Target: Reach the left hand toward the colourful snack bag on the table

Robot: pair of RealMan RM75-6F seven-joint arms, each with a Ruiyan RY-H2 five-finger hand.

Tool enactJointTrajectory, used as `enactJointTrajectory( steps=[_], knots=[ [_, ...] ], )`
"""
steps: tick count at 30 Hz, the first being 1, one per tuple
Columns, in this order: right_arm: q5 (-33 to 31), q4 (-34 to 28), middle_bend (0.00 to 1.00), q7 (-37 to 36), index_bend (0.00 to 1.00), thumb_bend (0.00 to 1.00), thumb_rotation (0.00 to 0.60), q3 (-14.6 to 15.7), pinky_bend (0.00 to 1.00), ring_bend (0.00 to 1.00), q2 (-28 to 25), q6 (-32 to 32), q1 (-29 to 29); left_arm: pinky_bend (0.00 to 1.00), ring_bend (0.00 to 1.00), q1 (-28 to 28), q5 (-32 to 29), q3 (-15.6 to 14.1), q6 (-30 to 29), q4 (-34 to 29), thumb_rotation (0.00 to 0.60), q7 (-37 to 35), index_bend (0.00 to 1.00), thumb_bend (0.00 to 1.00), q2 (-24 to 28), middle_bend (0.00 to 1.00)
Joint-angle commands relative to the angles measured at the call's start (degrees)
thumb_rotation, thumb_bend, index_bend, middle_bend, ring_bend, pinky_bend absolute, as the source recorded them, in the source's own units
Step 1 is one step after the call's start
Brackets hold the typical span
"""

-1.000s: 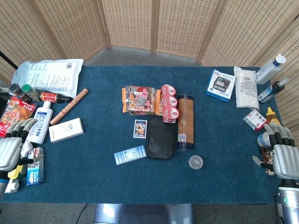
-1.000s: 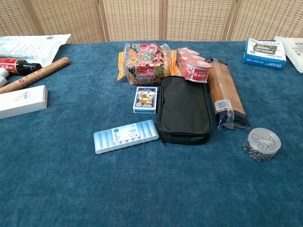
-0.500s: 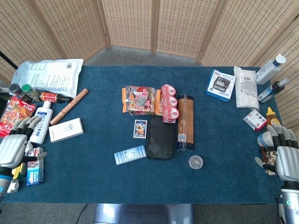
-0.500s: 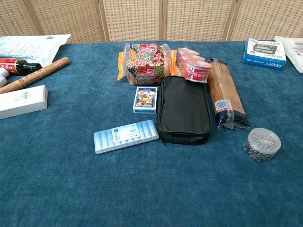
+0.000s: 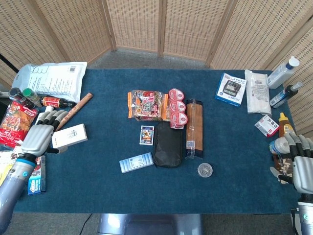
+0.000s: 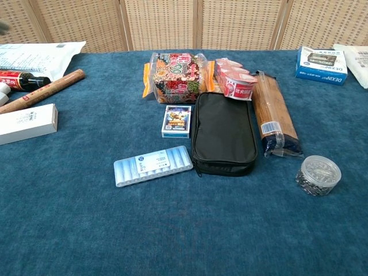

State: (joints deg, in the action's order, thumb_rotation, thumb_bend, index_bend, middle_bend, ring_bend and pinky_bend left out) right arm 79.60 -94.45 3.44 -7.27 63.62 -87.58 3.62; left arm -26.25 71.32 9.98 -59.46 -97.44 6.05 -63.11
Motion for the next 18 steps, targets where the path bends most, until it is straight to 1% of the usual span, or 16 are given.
enactJointTrajectory(
  steps=[1, 8, 18],
  knots=[
    [0.06, -0.39, 0.0, -0.23, 0.0, 0.05, 0.599, 0.54, 0.0, 0.0, -0.45, -1.3, -1.29, 0.0, 0.0, -4.24, -1.82, 1.96, 3.64, 3.36, 0.6, 1.44, 0.0, 0.17, -3.91, 0.0],
    [0.1, -1.11, 0.0, -0.87, 0.0, 0.05, 0.599, 1.22, 0.0, 0.0, -1.6, -4.1, -4.01, 0.0, 0.0, -11.51, -4.45, 4.55, 8.02, 11.18, 0.6, 2.64, 0.0, 0.17, -12.25, 0.0],
    [0.09, -1.13, 0.0, -2.01, 0.0, 0.05, 0.596, 1.58, 0.0, 0.0, -2.26, -6.1, -6.38, 0.0, 0.0, -20.04, -8.07, 6.68, 11.73, 22.95, 0.6, 5.2, 0.0, 0.17, -23.87, 0.0]
  ],
)
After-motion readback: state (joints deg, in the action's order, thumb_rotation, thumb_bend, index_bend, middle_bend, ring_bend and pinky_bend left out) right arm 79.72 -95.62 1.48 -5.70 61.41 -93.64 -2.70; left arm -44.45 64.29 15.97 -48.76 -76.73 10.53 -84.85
